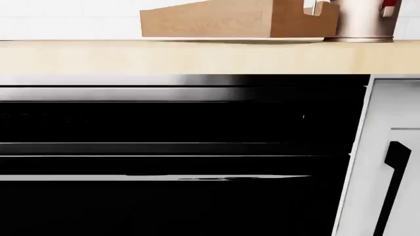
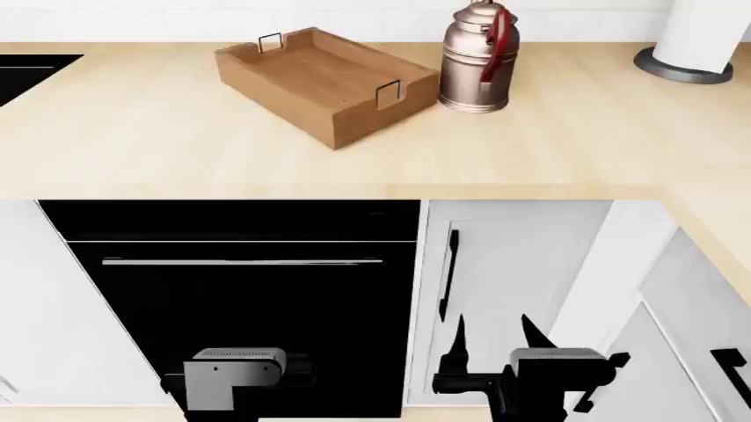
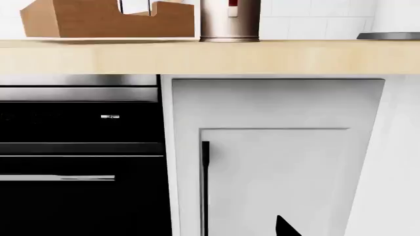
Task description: Pick the kettle from the counter and place it on the tray. Then pick the mug from the cabinet and place it on the tray. Then close the cabinet doors.
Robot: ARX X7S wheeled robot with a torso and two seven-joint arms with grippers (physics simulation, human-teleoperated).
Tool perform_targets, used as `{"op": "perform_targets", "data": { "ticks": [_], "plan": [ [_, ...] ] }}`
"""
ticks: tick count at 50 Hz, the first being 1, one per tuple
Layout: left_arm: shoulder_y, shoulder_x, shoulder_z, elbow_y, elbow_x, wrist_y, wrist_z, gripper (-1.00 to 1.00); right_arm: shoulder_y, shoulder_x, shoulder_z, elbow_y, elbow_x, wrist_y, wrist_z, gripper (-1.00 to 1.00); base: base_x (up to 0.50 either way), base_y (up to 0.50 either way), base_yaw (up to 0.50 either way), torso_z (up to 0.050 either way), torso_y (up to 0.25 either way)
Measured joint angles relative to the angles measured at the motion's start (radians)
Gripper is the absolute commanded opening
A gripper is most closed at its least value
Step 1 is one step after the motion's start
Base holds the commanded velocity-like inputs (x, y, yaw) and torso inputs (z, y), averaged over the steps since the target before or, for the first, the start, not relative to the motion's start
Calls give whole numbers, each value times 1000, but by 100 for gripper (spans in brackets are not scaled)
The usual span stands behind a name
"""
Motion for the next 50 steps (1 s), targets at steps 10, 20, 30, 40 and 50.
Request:
{"op": "perform_targets", "data": {
  "ticks": [10, 20, 30, 40, 50],
  "plan": [
    [5, -19, 21, 30, -27, -24, -24, 100, -20, 22, -25, -57, 15, 13, 19, 100, 0, 0, 0, 0, 0],
    [12, -50, 35, 155, -63, -87, -50, 100, -55, 50, -41, -173, 37, 48, 45, 100, 0, 0, 0, 33, 0],
    [-101, -89, 27, 408, -100, -311, -90, 100, -83, 71, -57, -263, 49, 71, 68, 100, 0, 0, 0, 50, 0],
    [-488, -125, 23, 617, -141, -710, -131, 100, -104, 88, -69, -318, 59, 80, 88, 100, 0, 0, 0, 50, 0],
    [-1034, -112, 36, 509, -164, -1021, -162, 100, -121, 102, -79, -351, 64, 76, 106, 100, 0, 0, 0, 50, 0]
  ]
}}
